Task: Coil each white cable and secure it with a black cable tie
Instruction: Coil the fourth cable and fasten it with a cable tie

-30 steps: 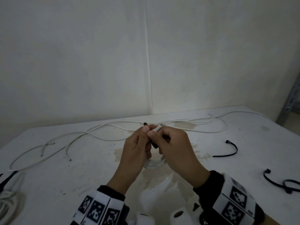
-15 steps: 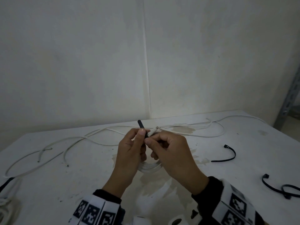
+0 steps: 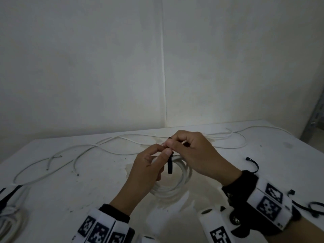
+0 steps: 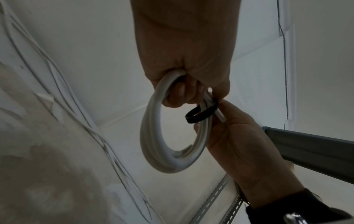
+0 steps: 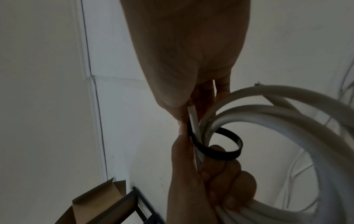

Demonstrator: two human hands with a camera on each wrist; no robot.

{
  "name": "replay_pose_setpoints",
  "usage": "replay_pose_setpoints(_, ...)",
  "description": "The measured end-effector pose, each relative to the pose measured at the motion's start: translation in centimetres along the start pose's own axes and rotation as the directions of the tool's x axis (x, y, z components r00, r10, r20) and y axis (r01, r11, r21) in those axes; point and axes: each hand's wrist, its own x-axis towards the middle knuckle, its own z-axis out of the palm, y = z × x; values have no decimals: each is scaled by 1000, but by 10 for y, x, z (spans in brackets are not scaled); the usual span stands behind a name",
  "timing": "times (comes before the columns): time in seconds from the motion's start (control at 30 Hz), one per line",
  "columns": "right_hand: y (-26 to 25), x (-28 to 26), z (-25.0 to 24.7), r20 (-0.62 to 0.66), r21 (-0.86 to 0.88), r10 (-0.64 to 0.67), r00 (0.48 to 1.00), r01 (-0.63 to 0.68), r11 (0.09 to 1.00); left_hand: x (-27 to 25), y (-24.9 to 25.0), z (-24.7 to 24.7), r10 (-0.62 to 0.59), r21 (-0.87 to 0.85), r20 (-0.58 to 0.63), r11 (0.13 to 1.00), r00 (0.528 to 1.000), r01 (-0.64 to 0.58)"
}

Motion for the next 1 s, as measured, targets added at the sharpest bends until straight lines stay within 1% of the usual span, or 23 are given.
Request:
replay_pose_setpoints(0.07,-4,1,-1,-39,-27,-30,999,29,999,0,0,-1,-2,0,14,1000,1000,2)
replay_pose_setpoints(0.13,-8,5,-3,-96,-16,-32,995,31,999,-1,0,0,12,15,39,1000,999,-12)
replay_pose_setpoints(0.2,-12,8,-5,-157,28,-6,988,10,1000,-2,1,1,40,60,45,997,998,-42)
replay_pose_setpoints(0.27,-14,11,-6,-192,86,31,981,-15,996,-4,1,3,58,97,43,993,997,-62)
replay_pose_setpoints(0.33,-14,12,-5,-161,106,57,985,-40,994,-5,1,2,74,129,35,989,997,-78)
replay_pose_setpoints(0.43,-12,10,-1,-46,97,65,997,-60,993,-3,2,-2,103,118,-27,988,994,-100)
replay_pose_setpoints(0.5,-10,7,3,-42,48,32,999,-30,998,-2,4,-5,107,93,-65,991,992,-101)
replay_pose_setpoints(0.6,-10,5,7,-131,-43,-77,988,72,997,-4,8,-1,128,123,-65,985,990,-119)
replay_pose_setpoints(0.7,-12,5,8,-207,-95,-142,968,124,988,-7,8,2,157,184,-59,972,986,-144)
replay_pose_setpoints(0.8,-11,4,12,-251,-111,-148,957,124,986,-12,9,5,174,213,-36,963,984,-162)
replay_pose_setpoints(1.0,-12,15,15,-333,-81,-86,939,62,995,-8,11,6,232,264,-58,942,971,-209)
